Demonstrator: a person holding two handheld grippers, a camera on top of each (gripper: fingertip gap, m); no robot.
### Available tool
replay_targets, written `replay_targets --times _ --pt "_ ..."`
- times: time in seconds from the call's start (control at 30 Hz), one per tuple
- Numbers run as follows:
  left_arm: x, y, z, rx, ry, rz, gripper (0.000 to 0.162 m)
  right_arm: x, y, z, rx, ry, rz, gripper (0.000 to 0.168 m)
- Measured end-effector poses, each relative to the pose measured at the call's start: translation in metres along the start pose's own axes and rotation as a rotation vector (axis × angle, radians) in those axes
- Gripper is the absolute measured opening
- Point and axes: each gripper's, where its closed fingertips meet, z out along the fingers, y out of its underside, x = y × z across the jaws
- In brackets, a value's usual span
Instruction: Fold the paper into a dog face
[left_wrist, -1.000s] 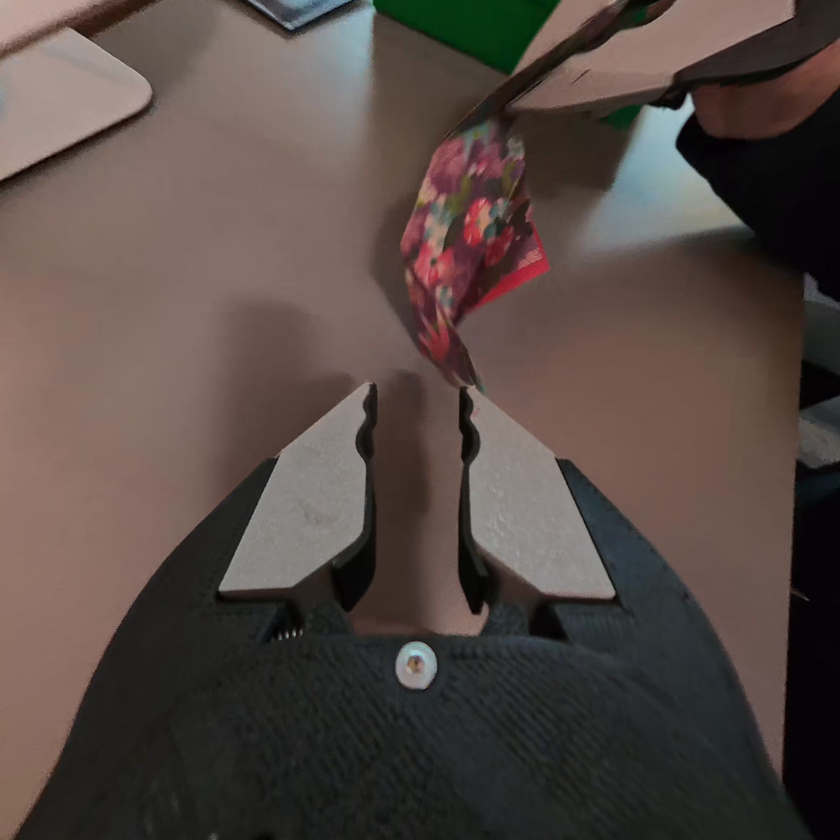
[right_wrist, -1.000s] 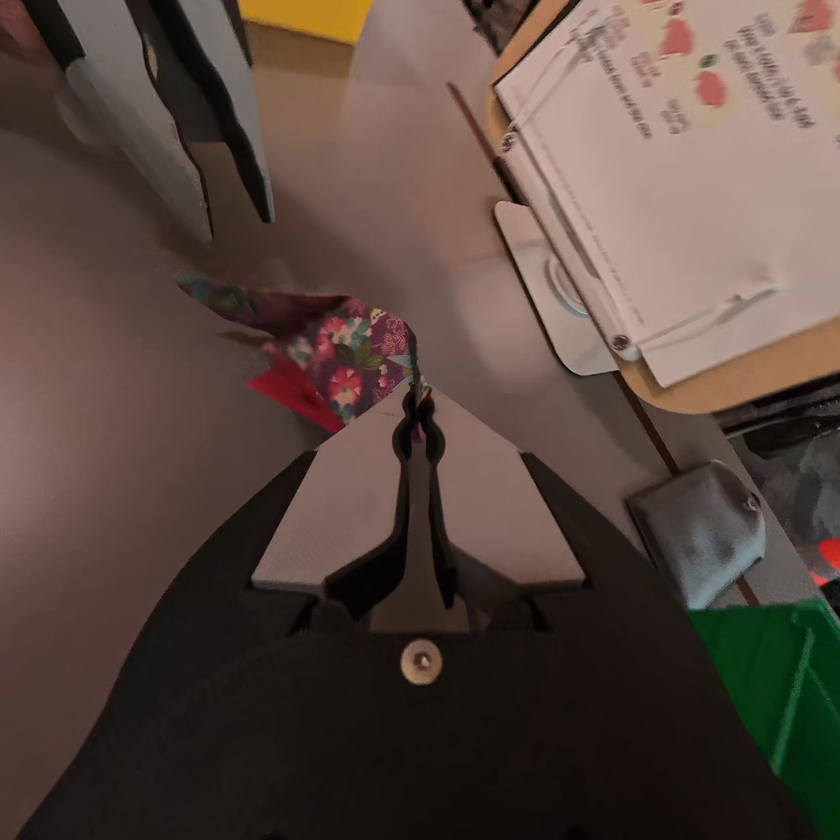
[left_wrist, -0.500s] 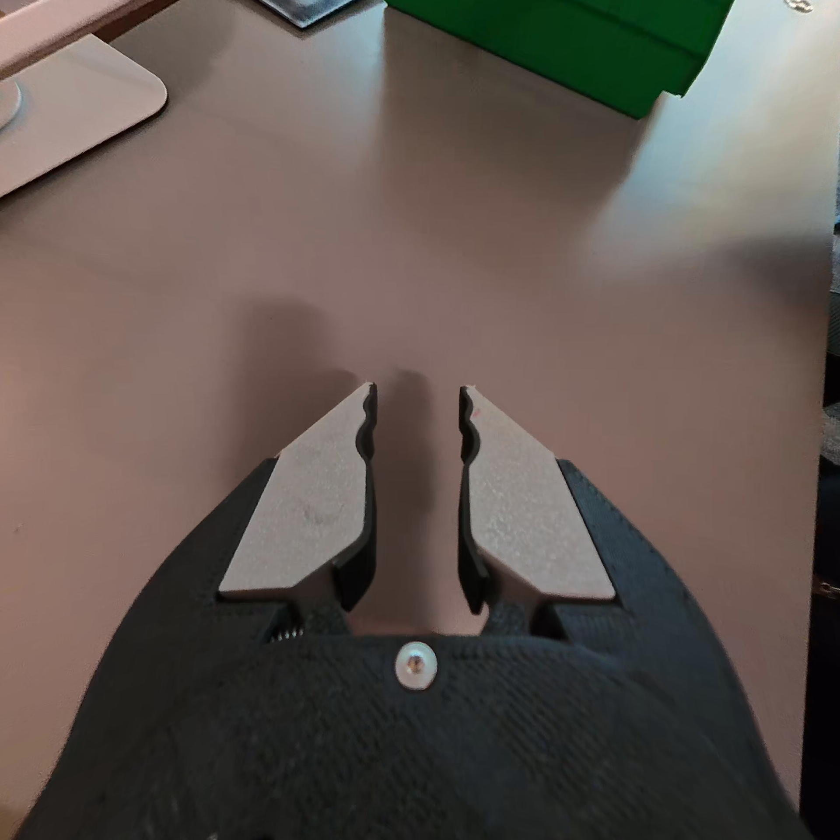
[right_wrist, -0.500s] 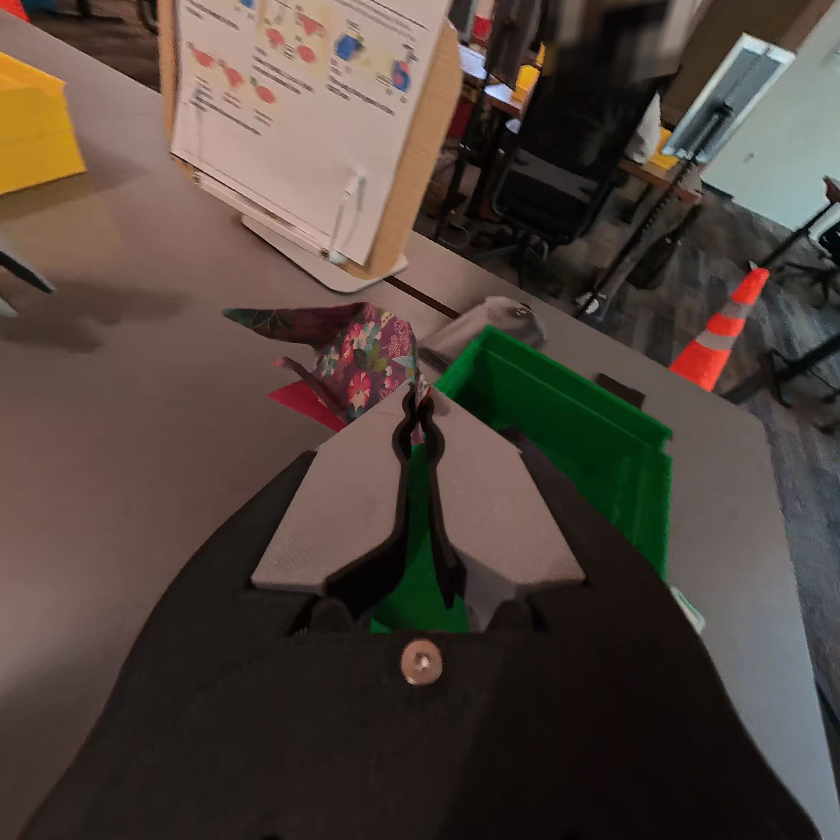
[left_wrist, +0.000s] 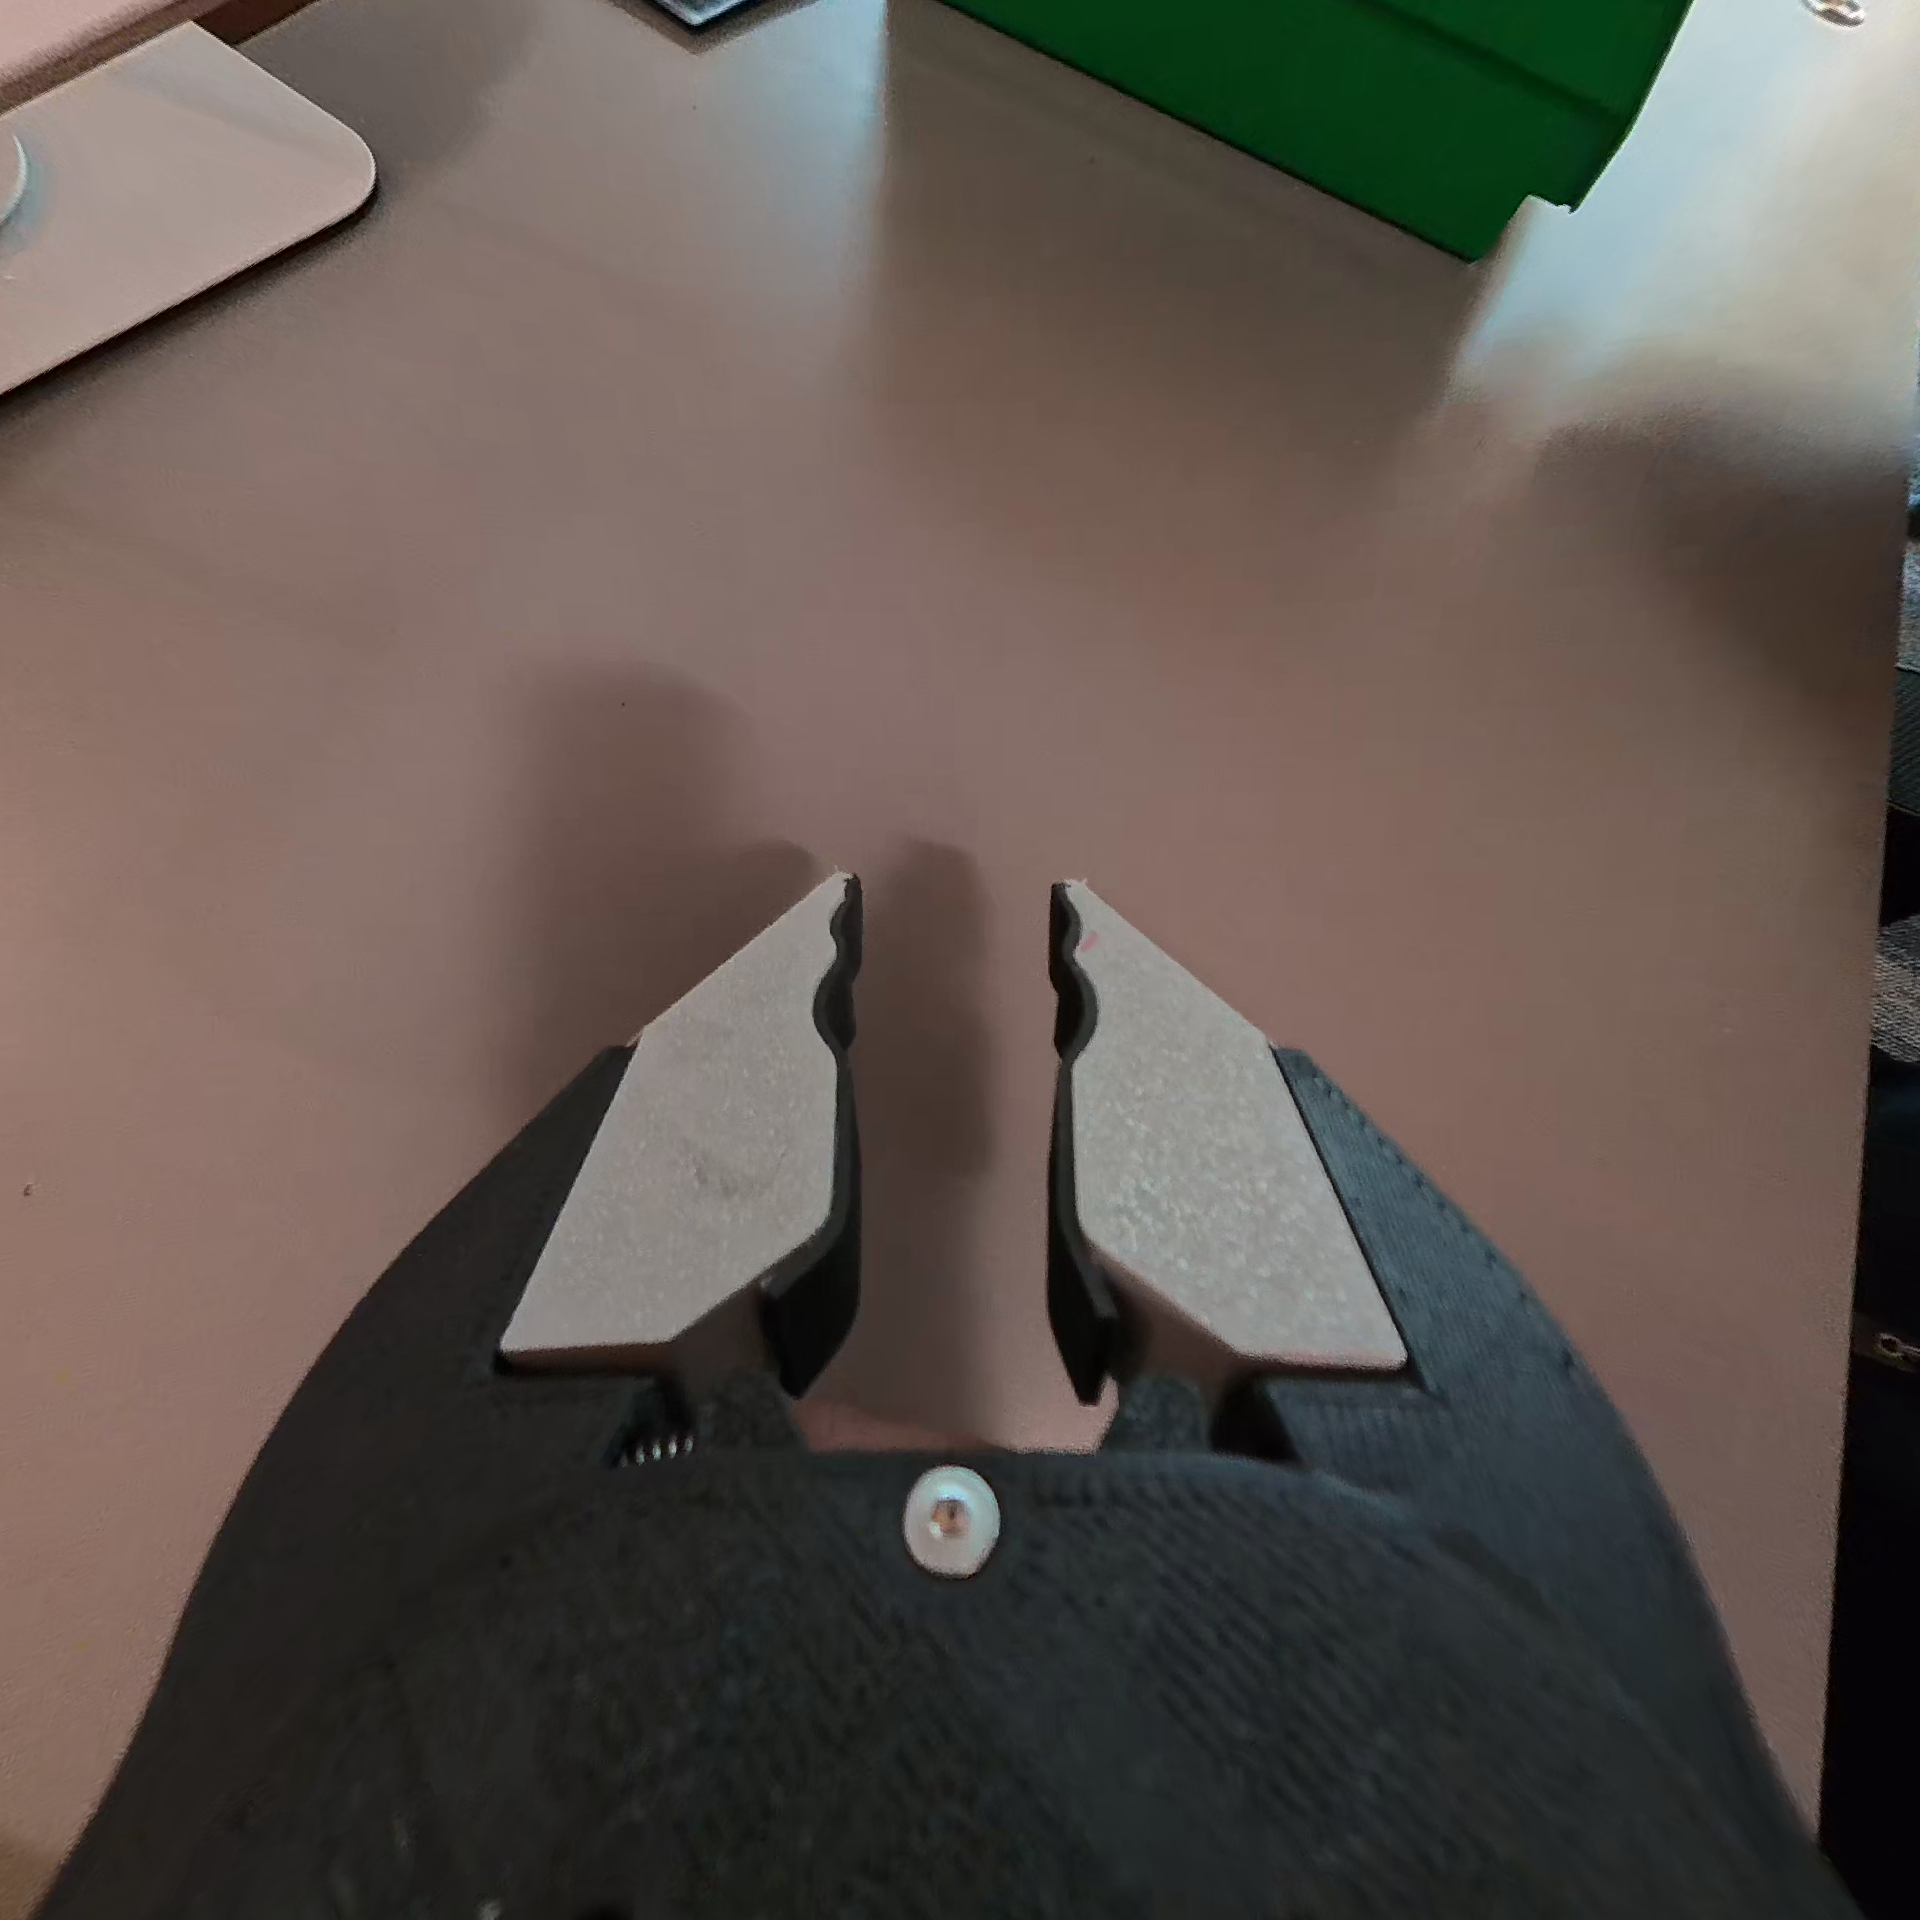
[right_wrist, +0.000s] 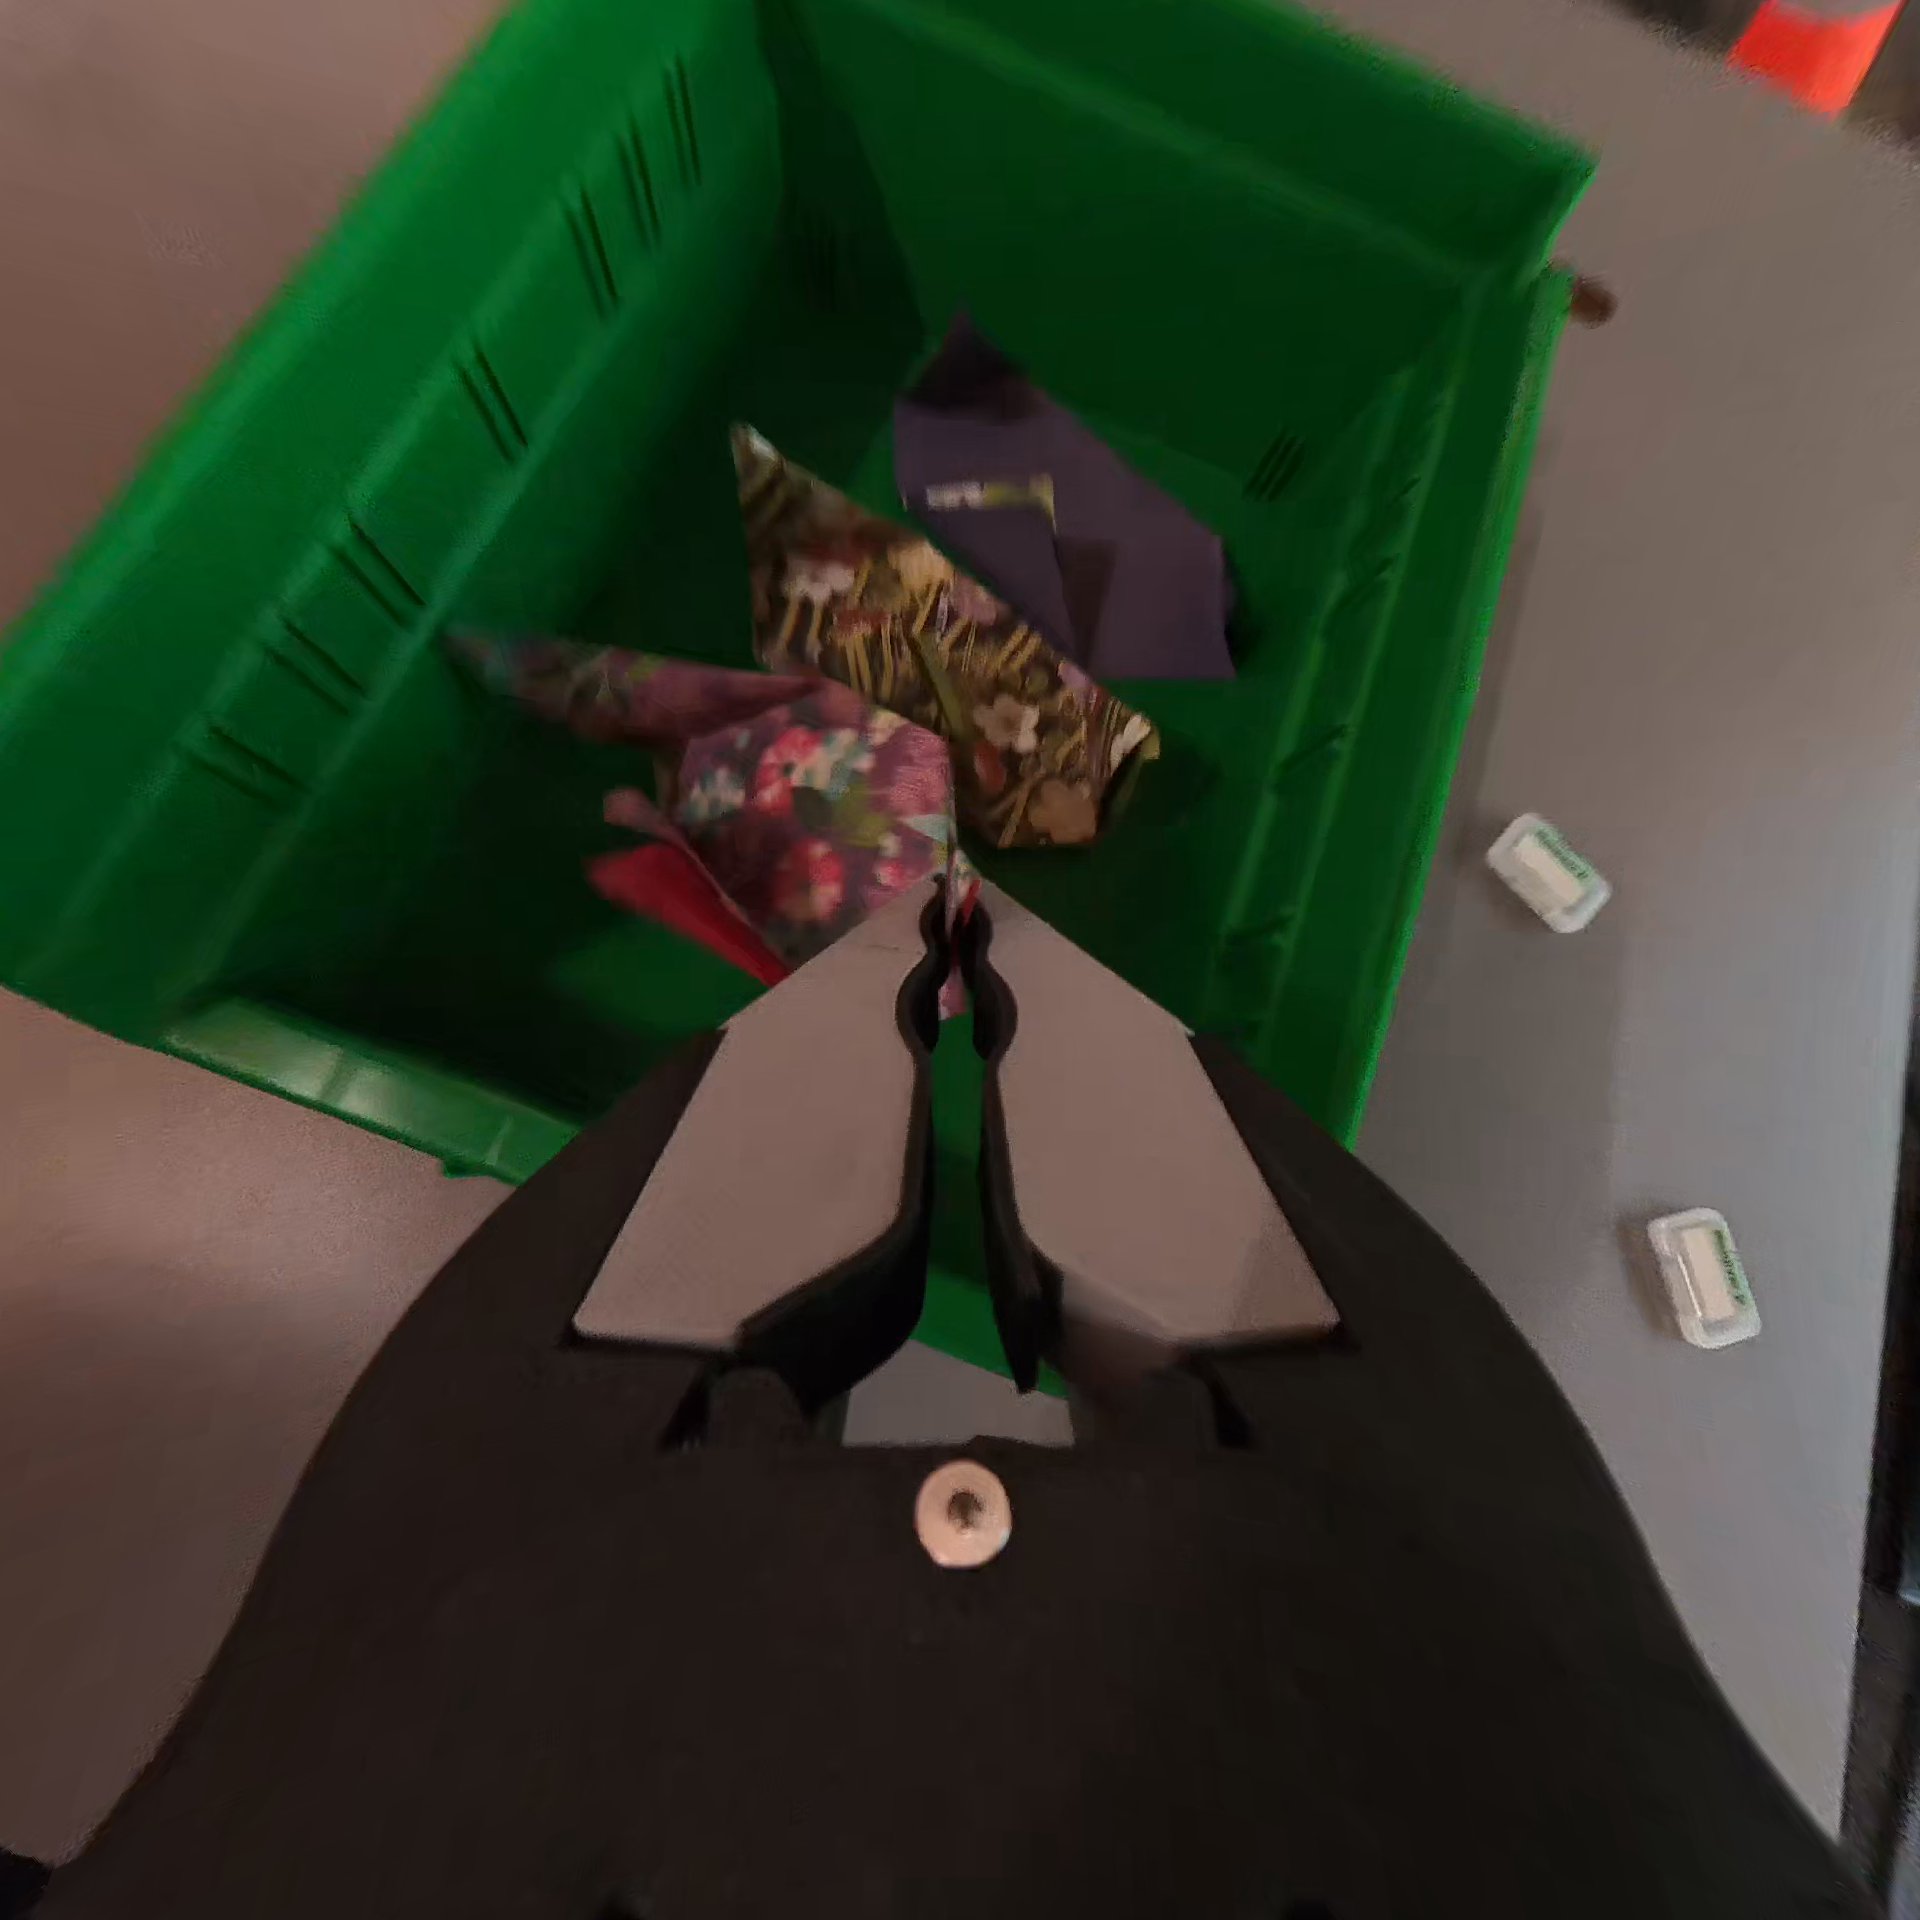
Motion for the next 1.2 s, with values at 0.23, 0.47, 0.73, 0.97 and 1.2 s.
replay_targets --times 0.23,0.47,0.73,0.97,1.2 --pt "-0.002 0.002 0.001 -0.007 -0.004 -0.005 0.034 0.020 0.011 0.015 -0.116 0.020 0.007 0.030" --pt "-0.005 0.002 0.000 -0.004 -0.013 -0.011 0.034 -0.015 -0.018 -0.012 -0.009 -0.021 -0.065 0.037" --pt "-0.005 0.005 0.002 -0.017 -0.010 -0.015 0.034 -0.088 0.009 0.016 -0.186 -0.201 -0.270 0.007" --pt "-0.005 0.005 0.001 -0.015 -0.009 -0.014 0.034 -0.077 0.019 0.040 -0.353 -0.222 -0.231 0.003" --pt "-0.007 0.005 0.000 -0.010 -0.011 -0.019 0.034 -0.016 0.020 0.037 -0.452 -0.007 -0.279 0.005"
